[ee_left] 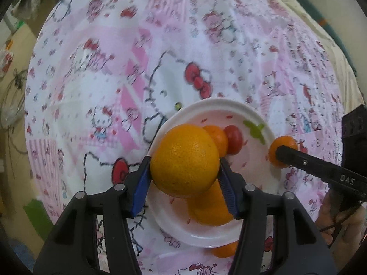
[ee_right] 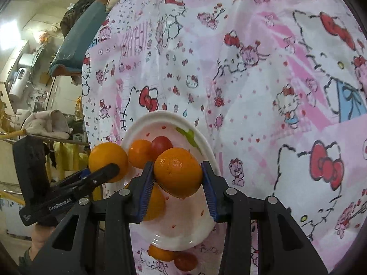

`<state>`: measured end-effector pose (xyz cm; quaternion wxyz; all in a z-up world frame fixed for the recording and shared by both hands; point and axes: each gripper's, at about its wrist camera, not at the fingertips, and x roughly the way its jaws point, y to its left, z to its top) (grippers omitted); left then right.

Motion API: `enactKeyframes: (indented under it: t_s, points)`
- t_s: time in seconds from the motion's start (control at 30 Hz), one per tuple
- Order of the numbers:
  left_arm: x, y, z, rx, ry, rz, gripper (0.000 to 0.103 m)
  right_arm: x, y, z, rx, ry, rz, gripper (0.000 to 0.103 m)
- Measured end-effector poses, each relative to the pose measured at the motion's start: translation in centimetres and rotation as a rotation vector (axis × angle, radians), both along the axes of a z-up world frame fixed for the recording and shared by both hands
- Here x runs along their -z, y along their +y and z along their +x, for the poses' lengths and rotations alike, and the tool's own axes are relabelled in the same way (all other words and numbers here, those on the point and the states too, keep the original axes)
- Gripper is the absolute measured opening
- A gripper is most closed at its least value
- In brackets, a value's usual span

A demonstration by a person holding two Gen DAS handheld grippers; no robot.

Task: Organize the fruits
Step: 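Carry the orange and mandarin onto the plate and open both tools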

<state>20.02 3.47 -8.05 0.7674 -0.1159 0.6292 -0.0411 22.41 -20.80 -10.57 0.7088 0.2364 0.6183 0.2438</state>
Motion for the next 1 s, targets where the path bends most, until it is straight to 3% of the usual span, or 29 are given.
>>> enactKeyframes:
  t_s: [0.13,0.57,0.77,0.8,1.0]
  points:
    - [1.0,0.5,0.0,-0.026,0.044,-0.052,0.053,-0.3,0.3,0.1,-0.013,-0.004,-0.002,0.043]
    - [0.8,-0.6,0.4,-0.012,0.069,0.029,0.059,1.0,1.6,0.0,-0.049,0.031,0.003,0.044]
    - [-1.0,-1.3,-0.3,0.034,-0.022,0.116,0.065,0.6,1.4,0.0,-0.040,0.024,0.006,0.046]
    - [-1.3,-1.3,-0.4,0.041,-0.037,0.126,0.066,0.5,1.3,0.0,-0.038,0.021,0.006,0.051]
    - [-3.4,-0.5,-0.5,0.015,-0.126,0.104,0.066,-1.0,0.6,0.3,-0.015,-0.013,0.024,0.058]
